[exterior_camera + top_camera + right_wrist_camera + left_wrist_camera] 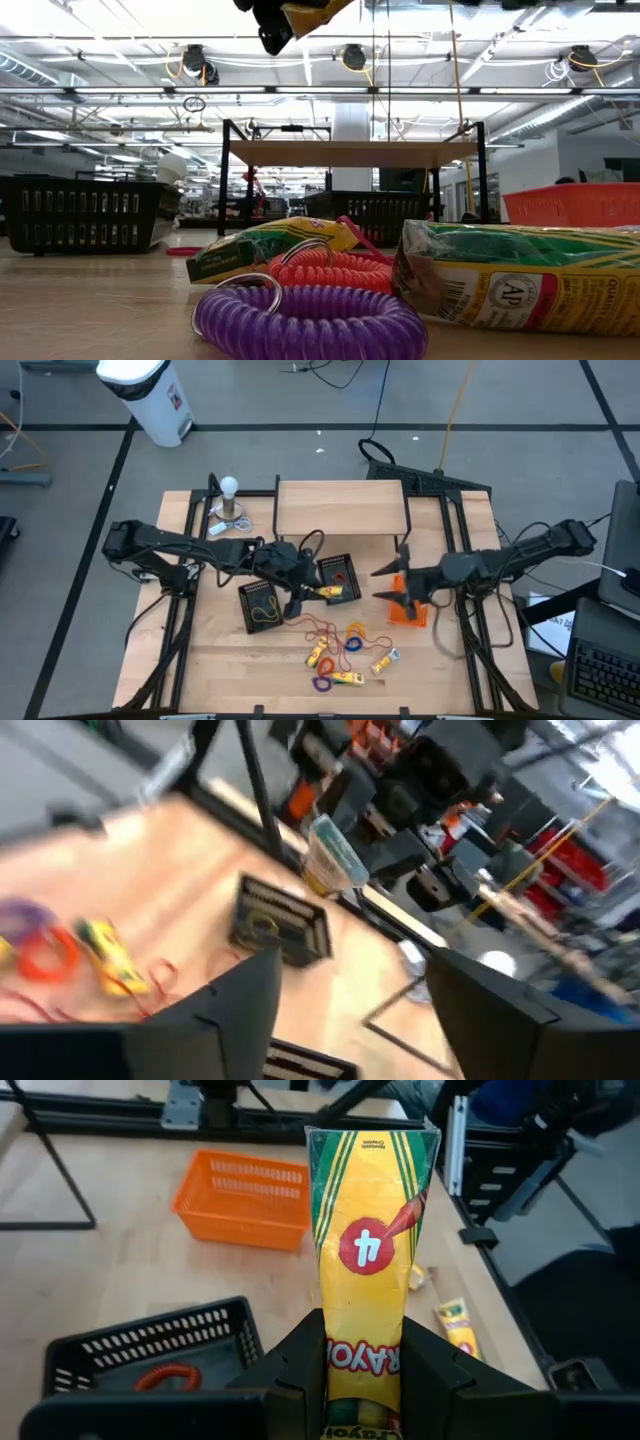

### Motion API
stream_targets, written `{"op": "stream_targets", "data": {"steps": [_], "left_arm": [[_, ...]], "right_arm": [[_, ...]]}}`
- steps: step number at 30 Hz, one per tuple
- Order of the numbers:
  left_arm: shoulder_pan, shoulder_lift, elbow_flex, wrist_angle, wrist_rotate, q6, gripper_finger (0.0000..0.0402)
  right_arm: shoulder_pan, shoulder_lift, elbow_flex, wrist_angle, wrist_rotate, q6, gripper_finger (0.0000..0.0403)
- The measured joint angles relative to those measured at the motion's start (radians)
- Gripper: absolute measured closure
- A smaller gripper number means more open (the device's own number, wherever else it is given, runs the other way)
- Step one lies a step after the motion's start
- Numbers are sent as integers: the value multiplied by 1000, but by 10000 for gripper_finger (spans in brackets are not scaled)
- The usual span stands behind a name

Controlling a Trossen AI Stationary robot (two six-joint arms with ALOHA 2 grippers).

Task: Pick & Place Office Desk Supplies
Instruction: Put the crayon box into the orange bin

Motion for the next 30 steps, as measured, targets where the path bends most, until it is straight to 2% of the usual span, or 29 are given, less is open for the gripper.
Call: {"op": "stream_targets", "data": {"steps": [5,9,18,27,30], "left_arm": [[-1,0,0,-47,3,1,309],[3,0,0,-88,3,7,309],[1,4,0,-109,3,4,309],[-9,9,0,-110,6,1,309],[-10,9,0,-75,10,4,309]], "right_arm": [[50,158,122,-21,88,-140,126],[63,254,186,-26,90,-219,120],[41,424,283,-61,87,-271,120],[10,462,297,12,80,-302,119],[6,462,297,44,44,-311,120]]}}
